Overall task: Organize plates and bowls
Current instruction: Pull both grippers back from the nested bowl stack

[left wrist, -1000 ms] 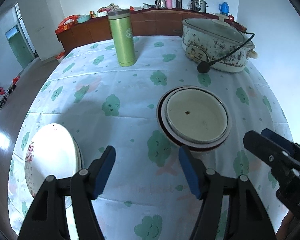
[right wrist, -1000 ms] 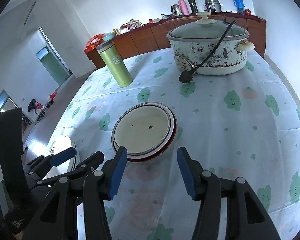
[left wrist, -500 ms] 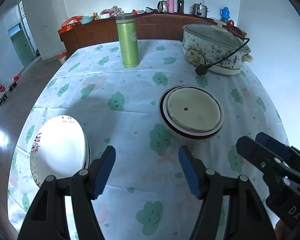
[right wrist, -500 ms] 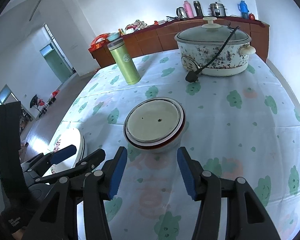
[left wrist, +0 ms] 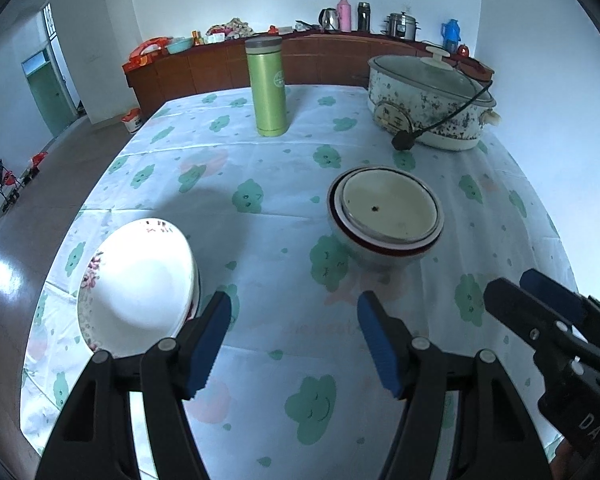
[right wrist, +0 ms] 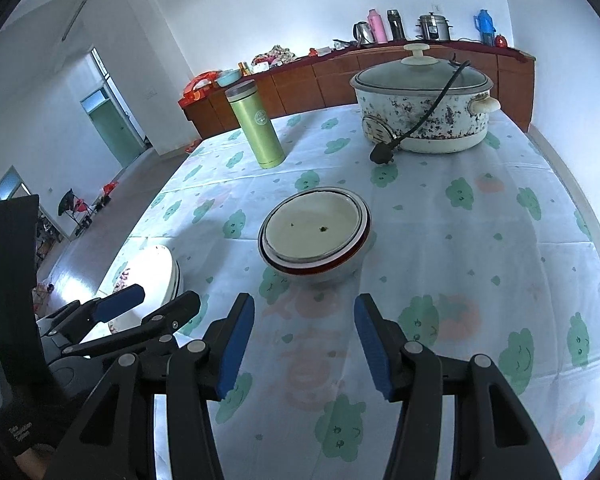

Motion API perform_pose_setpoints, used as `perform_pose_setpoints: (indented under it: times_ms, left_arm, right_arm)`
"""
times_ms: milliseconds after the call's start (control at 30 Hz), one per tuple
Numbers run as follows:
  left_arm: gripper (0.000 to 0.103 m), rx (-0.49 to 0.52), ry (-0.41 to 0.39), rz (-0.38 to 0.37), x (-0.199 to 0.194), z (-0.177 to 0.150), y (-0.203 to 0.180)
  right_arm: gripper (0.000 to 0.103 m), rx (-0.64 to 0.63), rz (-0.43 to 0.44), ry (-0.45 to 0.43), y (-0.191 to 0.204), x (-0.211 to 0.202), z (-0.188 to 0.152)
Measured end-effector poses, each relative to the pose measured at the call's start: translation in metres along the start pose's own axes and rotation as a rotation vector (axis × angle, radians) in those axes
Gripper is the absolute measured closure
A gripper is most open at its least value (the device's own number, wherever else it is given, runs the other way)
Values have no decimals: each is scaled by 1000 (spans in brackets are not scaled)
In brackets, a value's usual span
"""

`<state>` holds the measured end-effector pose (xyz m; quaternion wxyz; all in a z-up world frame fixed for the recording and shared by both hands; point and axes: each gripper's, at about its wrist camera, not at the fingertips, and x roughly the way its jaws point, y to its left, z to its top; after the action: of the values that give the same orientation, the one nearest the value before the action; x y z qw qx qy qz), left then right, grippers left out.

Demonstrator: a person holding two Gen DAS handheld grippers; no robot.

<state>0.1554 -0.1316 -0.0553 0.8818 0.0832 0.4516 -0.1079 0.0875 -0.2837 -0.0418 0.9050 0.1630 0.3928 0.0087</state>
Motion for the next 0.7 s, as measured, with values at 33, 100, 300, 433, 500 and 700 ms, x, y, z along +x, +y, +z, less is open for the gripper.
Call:
perform_pose_setpoints:
  times_ms: [33, 100, 300, 433, 500, 700]
  left_arm:
    - [37, 0, -1, 0, -2, -2, 1]
    - [37, 1, -4, -1, -5, -5, 2]
    - [37, 2, -17, -8, -17, -12, 5]
    - [37, 2, -25, -12, -24, -17, 8]
    - [37, 2, -29, -15, -28, -19, 9]
    - [37, 9, -38, -21, -39, -27, 12]
  right_arm:
    - [48, -3, -1, -2, 2, -2, -1]
    - [48, -5, 0, -9, 4, -6, -4]
    - [48, -14, -1, -25, 12, -18, -10]
    - [48, -16, -3, -38, 15, -27, -14]
    - [48, -15, -5, -43, 17, -31, -17]
    - [48, -16, -8, -52, 24, -42, -26]
